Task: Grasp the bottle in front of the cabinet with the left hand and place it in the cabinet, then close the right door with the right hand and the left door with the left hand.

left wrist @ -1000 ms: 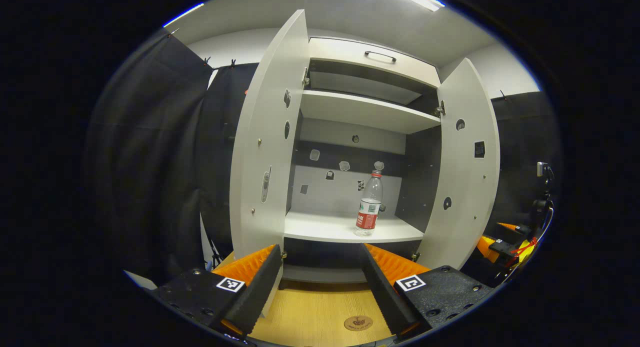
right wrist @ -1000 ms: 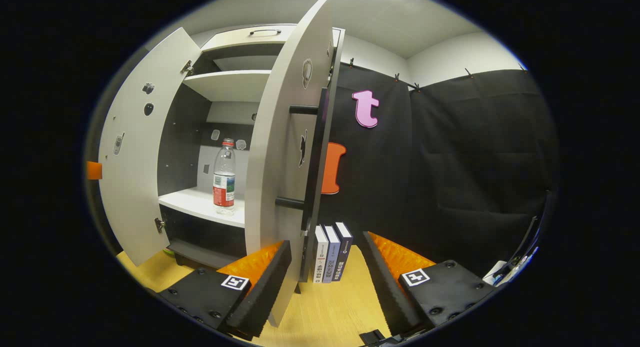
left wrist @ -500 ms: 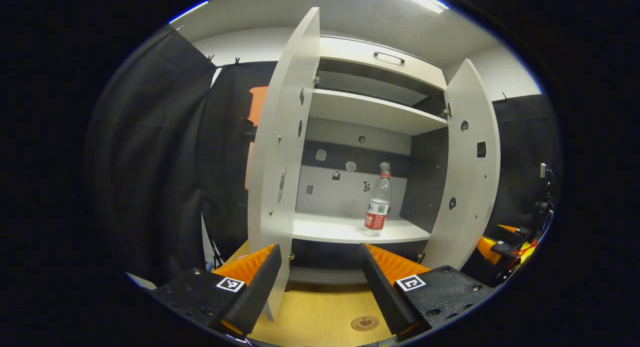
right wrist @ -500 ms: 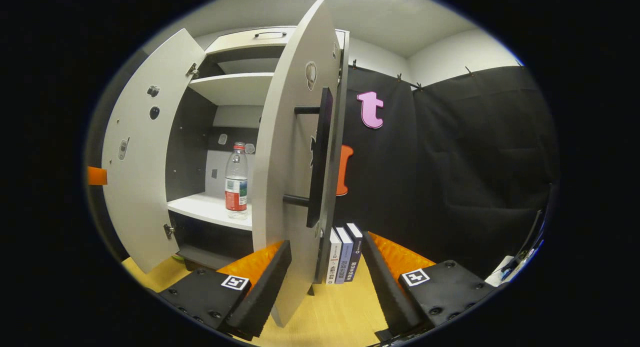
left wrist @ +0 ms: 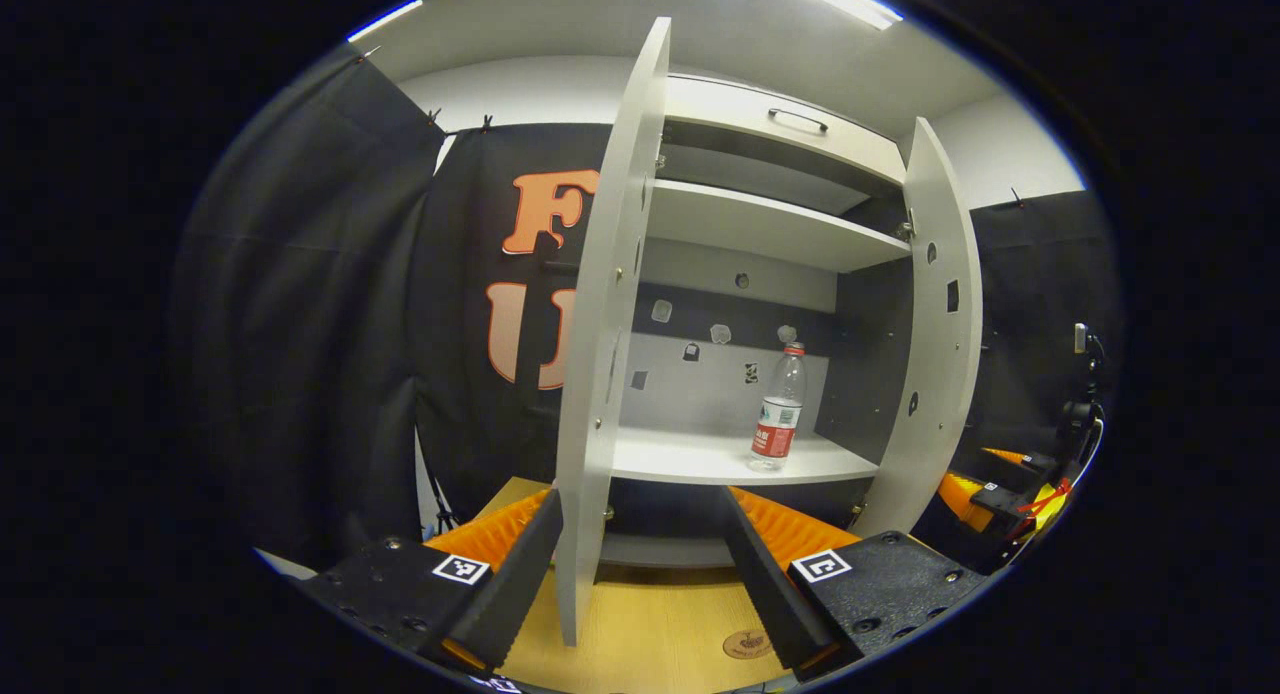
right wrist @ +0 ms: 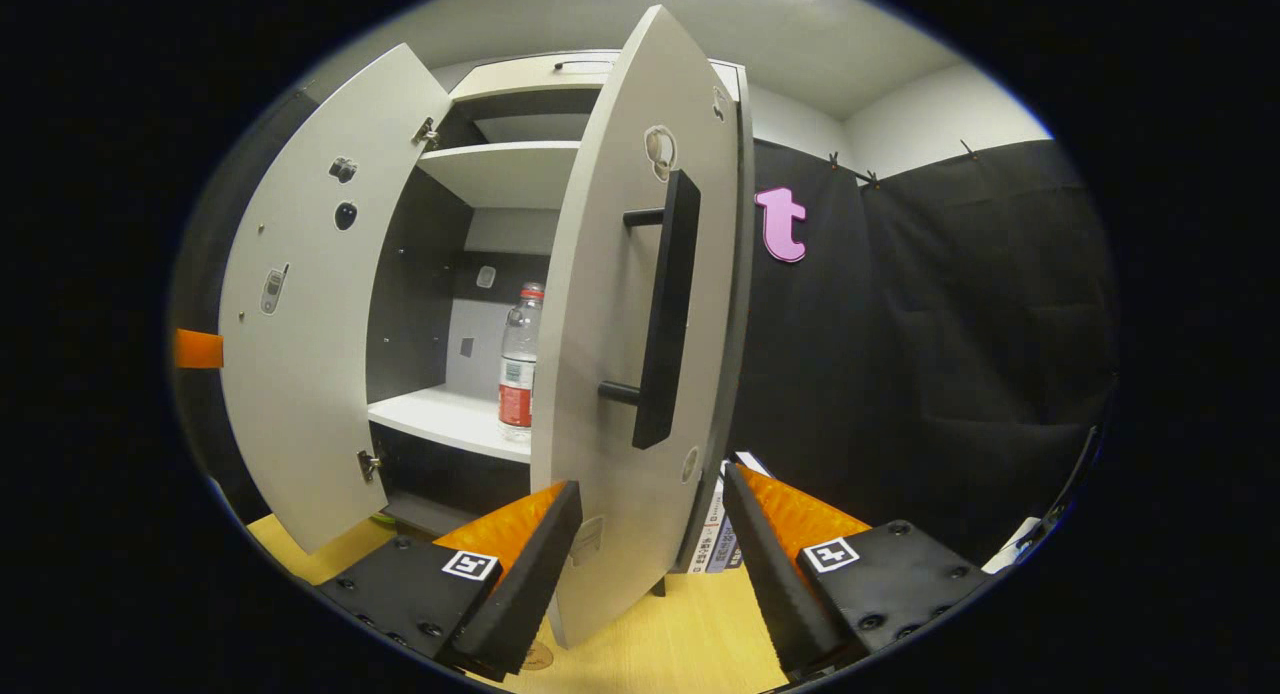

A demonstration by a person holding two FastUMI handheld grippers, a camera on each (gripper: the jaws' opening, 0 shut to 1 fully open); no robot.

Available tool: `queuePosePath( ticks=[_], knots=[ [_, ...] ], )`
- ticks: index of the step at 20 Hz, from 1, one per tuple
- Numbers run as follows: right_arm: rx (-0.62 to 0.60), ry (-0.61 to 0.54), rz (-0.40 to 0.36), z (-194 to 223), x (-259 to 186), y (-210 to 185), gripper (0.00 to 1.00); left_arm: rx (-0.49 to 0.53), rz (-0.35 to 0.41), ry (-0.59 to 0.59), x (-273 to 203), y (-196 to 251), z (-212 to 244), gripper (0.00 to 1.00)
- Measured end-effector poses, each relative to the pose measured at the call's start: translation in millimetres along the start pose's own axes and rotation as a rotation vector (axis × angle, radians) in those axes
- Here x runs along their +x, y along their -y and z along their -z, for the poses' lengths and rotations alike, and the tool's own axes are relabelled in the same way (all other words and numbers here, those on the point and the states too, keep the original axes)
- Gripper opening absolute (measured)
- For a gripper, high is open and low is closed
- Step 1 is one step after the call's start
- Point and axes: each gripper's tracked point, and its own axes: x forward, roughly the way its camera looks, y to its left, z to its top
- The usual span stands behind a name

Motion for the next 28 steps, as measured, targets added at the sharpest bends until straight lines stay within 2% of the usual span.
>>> queuePosePath(
  ticks=[5,9,11,12,16,23,28],
  knots=[
    [-0.012,0.024,-0.069,0.5,39.5,-43.4,0.87,0.01,-0.05,0.007,-6.3,-28.4,-0.7,0.94],
    [-0.047,0.023,-0.092,1.6,76.2,-73.1,0.87,0.002,-0.096,0.008,-10.0,-52.4,-0.9,0.94],
    [-0.044,0.029,-0.092,2.6,87.8,-78.8,0.87,-0.001,-0.131,0.007,-9.2,-69.1,2.3,0.94],
    [-0.039,0.031,-0.092,2.0,89.4,-79.8,0.94,-0.003,-0.147,0.005,-7.9,-77.5,3.2,0.95],
    [-0.022,0.036,-0.092,2.0,102.0,-86.8,0.94,-0.013,-0.185,-0.008,0.6,-96.7,6.9,0.94],
    [-0.014,0.037,-0.086,1.1,130.6,-99.6,0.94,-0.016,-0.213,-0.016,22.7,-115.6,11.7,0.94],
    [-0.005,0.037,-0.073,1.3,144.7,-103.0,0.94,-0.019,-0.191,-0.029,39.1,-118.8,18.6,0.95]
  ],
)
